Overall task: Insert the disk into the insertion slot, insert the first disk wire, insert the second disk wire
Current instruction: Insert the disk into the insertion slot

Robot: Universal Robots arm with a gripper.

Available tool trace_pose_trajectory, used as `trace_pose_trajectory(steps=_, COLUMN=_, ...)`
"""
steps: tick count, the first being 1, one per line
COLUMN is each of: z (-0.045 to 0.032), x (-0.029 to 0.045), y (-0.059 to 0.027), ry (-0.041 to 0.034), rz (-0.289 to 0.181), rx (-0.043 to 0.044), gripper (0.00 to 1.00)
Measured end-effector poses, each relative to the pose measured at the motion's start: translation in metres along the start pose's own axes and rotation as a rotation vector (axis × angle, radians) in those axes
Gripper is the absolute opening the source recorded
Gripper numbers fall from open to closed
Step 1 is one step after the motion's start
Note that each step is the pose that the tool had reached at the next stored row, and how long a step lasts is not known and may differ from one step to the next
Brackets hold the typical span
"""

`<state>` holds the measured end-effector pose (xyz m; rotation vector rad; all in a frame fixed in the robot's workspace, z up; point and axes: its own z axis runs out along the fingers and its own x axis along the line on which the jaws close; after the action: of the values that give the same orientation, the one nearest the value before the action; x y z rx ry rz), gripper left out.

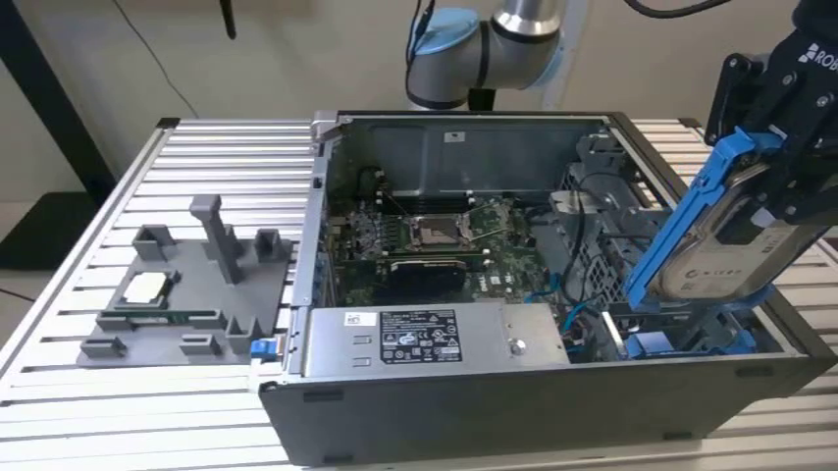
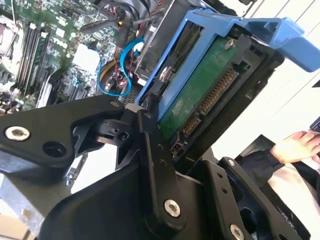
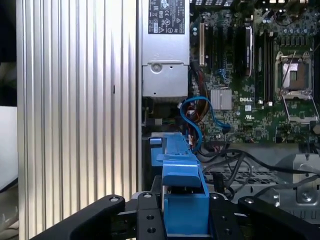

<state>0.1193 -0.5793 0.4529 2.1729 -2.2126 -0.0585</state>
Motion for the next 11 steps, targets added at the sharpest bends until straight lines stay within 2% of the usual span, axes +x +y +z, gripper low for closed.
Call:
trace_pose_trajectory(steps=5, z=0.0039, x=-0.0002, y=-0.0019, ry=-0.0001, rz=0.0, rx=0.0007, gripper=0.33)
trace_pose_trajectory(steps=11, z=0.004, x=-0.0002, y=-0.002, ry=-0.0003, rz=0.0, rx=0.0007, gripper=0.33)
